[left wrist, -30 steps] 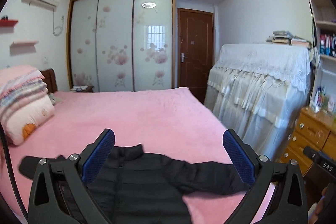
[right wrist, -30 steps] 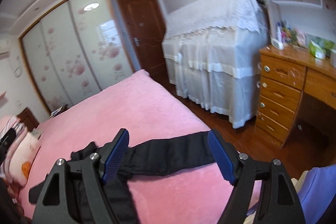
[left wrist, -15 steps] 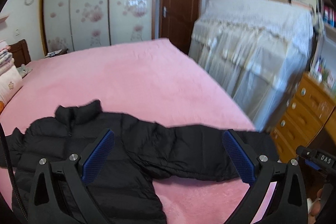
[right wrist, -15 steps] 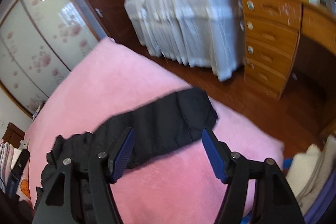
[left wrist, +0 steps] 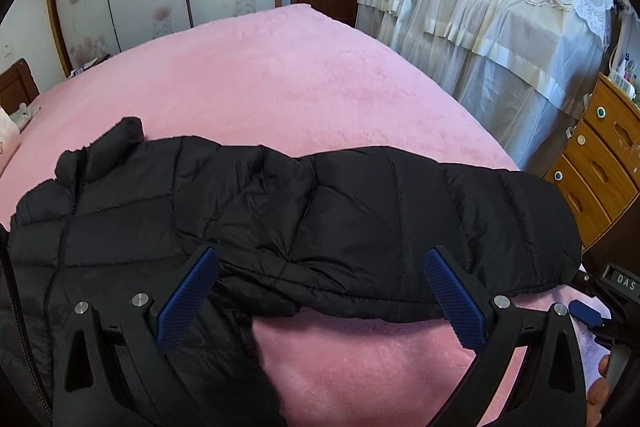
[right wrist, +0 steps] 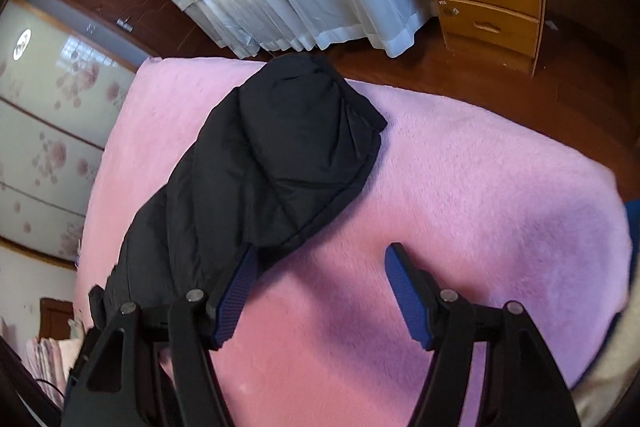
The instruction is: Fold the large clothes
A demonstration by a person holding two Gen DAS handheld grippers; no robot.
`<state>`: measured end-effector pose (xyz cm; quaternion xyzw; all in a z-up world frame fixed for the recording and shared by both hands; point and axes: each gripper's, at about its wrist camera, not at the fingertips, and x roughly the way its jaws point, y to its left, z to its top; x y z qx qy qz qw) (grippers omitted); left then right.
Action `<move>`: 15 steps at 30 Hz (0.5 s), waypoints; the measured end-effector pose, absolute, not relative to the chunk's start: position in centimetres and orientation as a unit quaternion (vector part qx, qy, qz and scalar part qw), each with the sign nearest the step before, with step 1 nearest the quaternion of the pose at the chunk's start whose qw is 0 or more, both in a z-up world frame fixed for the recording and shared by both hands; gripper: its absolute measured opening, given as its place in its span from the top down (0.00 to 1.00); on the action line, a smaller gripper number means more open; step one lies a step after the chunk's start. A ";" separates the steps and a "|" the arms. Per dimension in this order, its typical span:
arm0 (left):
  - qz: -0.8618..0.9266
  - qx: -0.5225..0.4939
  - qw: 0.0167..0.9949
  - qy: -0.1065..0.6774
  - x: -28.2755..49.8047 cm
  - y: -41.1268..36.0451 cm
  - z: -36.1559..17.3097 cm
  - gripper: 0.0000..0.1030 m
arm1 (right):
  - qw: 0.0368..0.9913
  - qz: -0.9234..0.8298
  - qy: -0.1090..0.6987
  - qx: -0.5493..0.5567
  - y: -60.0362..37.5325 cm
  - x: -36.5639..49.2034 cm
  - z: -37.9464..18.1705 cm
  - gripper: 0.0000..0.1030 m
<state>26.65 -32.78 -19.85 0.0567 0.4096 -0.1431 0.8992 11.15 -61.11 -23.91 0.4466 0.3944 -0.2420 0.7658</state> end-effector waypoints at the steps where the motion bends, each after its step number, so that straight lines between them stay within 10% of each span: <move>1: -0.144 0.055 0.898 0.411 26.6 -32.7 -19.8 0.01 | 0.768 -0.243 0.390 0.447 -61.1 11.4 -24.0 0.35; 4: -0.145 0.045 0.895 0.420 26.8 -32.7 -20.0 0.01 | 0.775 -0.245 0.379 0.442 -61.0 12.2 -24.0 0.38; 7: -0.148 0.038 0.891 0.427 26.9 -32.5 -20.0 0.01 | 0.789 -0.235 0.376 0.425 -60.7 13.6 -24.0 0.95; 15: -0.136 0.035 0.899 0.415 25.1 -30.2 -17.0 0.01 | 0.862 -0.226 0.285 0.353 -57.0 11.9 -17.1 0.97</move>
